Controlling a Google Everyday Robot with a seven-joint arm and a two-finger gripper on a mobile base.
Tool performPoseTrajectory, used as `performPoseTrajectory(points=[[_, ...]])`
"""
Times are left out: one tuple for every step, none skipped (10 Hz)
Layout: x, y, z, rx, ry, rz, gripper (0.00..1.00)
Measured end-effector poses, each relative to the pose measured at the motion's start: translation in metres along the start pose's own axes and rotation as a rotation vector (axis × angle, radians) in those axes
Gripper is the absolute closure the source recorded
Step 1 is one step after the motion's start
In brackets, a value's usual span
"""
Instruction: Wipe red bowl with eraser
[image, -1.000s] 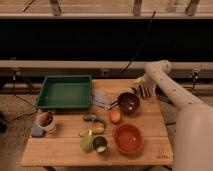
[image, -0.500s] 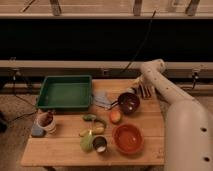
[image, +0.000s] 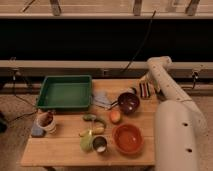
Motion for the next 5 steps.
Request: performPoseTrajectory(points=[[-0.002, 0.000, 0.000, 0.002, -0.018, 0.008, 0.20], [-0.006, -0.002, -0.002, 0.011, -0.050, 0.018, 0.20], [-0.009, -0.002, -0.003, 0.015, -0.067, 0.021, 0.20], [-0.012, -0.002, -0.003, 0.018, -0.082, 0.023, 0.20], [-0.017, 0.001, -0.004, 0.020, -0.100, 0.023, 0.20]])
